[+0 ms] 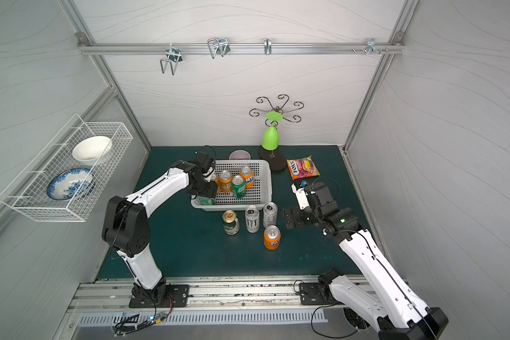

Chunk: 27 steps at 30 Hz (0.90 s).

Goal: Take out the drinks from the basket
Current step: Pick up the drink from the basket.

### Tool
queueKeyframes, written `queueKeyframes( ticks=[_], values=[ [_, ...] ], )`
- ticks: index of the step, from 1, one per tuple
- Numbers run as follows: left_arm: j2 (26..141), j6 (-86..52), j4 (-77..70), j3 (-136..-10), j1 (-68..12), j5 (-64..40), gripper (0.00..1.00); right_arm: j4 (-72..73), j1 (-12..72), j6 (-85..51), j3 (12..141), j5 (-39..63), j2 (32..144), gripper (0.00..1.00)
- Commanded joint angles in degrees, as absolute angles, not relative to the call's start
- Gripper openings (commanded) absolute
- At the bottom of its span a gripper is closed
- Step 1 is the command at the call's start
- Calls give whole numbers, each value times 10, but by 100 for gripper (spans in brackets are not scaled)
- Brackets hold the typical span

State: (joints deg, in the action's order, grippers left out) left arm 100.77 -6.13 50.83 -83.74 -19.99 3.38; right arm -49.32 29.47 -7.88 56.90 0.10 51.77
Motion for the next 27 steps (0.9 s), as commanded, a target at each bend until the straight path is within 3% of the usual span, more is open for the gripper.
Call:
queueKeyframes(
  ticks=[1, 14, 27],
  values=[
    [962, -63, 522, -865, -203, 29, 66, -485, 290, -72, 565, 8, 515, 99],
    [863, -63, 580, -895, -235, 59, 66, -485, 289, -72, 563, 11, 509, 99],
    [760, -79, 586, -846, -274, 48, 66, -488, 288, -74, 564, 15, 502, 99]
  ],
)
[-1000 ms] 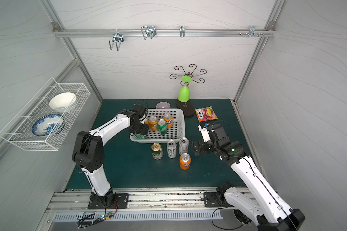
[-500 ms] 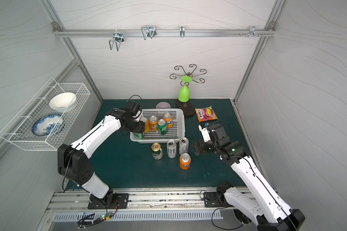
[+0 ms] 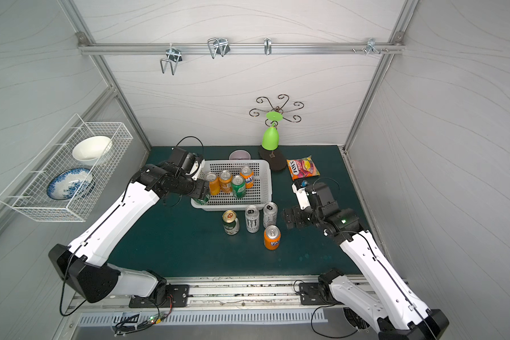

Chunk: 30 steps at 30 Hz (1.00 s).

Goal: Take out the drinks from the basket
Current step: Pick up the drink from the basket, then place the drink at the center of the board.

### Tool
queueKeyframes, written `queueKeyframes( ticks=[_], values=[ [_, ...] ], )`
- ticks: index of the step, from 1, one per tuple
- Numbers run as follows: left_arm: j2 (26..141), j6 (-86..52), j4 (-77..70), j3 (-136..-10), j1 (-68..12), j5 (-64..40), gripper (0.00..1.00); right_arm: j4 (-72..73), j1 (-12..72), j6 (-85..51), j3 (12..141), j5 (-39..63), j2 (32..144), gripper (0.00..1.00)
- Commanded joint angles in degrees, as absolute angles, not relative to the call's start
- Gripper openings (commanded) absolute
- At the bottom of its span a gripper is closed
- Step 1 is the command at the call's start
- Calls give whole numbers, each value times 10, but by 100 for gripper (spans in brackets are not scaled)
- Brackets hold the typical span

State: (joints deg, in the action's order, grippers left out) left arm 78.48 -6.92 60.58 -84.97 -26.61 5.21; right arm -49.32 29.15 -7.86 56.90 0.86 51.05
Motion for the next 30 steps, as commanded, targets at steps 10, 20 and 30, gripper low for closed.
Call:
queueKeyframes(
  ticks=[10, 20, 30],
  values=[
    [707, -96, 586, -757, -292, 39, 66, -484, 287, -73, 564, 15, 504, 99],
    [691, -113, 543, -679, -299, 19, 66, -484, 287, -70, 569, 18, 511, 99],
    [709, -136, 447, -596, -302, 52, 66, -489, 287, -66, 574, 15, 512, 99]
  ],
)
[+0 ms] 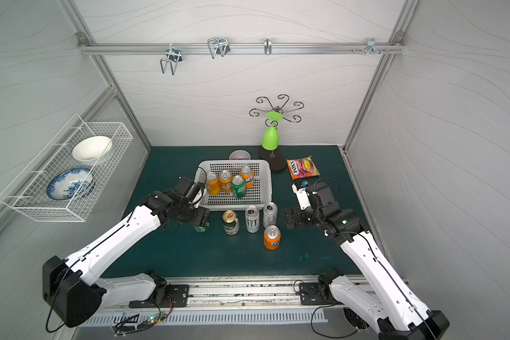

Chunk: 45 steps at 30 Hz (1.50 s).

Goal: Take out the drinks from the basket
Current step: Place the drink at the center of the board.

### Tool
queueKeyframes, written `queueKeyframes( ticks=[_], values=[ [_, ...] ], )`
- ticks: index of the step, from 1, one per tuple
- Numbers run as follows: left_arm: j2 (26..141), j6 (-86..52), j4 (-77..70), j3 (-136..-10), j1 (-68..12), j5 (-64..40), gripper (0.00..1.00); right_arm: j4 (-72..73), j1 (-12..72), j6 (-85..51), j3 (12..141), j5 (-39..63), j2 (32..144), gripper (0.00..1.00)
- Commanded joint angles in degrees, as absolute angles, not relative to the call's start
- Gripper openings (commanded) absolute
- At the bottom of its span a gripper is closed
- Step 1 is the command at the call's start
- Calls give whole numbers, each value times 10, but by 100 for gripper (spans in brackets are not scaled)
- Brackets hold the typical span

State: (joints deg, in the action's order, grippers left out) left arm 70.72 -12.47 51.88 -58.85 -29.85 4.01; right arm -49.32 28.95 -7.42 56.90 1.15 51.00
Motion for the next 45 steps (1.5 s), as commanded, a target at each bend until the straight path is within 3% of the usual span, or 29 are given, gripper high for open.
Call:
queueKeyframes(
  ticks=[1, 30, 45],
  values=[
    [718, -137, 441, -593, -302, 48, 66, -489, 286, -65, 574, 15, 512, 99],
    [842, -152, 344, -544, -322, 64, 67, -505, 279, -61, 574, 12, 493, 99],
    [843, -155, 348, -542, -325, 71, 76, -506, 278, -61, 576, 11, 495, 99]
  ],
)
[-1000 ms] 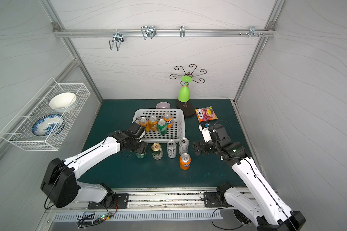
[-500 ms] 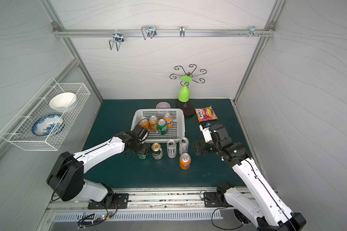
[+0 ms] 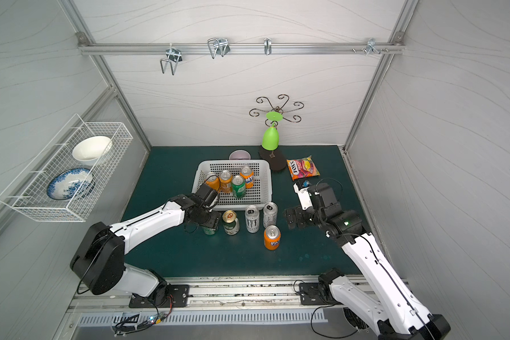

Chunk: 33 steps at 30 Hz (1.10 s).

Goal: Take out the drinks from the basket
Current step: Place the drink at the center of the board.

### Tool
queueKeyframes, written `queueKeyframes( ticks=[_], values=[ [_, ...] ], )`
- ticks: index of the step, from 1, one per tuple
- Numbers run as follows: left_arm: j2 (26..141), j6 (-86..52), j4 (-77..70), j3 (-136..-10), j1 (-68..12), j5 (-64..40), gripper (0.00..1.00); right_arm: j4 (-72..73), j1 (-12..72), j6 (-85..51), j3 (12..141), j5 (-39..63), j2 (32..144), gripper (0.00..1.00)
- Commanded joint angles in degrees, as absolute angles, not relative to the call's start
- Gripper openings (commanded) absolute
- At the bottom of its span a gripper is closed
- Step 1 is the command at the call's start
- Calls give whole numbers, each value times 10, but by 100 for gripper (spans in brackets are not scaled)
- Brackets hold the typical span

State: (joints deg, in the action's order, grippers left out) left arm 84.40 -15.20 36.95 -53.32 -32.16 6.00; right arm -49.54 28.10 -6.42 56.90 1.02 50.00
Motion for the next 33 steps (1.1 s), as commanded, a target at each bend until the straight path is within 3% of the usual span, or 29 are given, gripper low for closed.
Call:
queueKeyframes(
  ticks=[1, 14, 23, 33],
  values=[
    [842, -154, 350, -543, -324, 72, 77, -506, 278, -60, 577, 11, 495, 99],
    [795, -147, 408, -572, -325, 81, 87, -515, 275, -57, 597, 12, 499, 99],
    [690, -140, 477, -614, -324, 79, 95, -522, 275, -49, 630, 19, 518, 99],
    [555, -120, 475, -624, -322, 194, 98, -491, 276, -50, 666, 60, 573, 99]
  ],
)
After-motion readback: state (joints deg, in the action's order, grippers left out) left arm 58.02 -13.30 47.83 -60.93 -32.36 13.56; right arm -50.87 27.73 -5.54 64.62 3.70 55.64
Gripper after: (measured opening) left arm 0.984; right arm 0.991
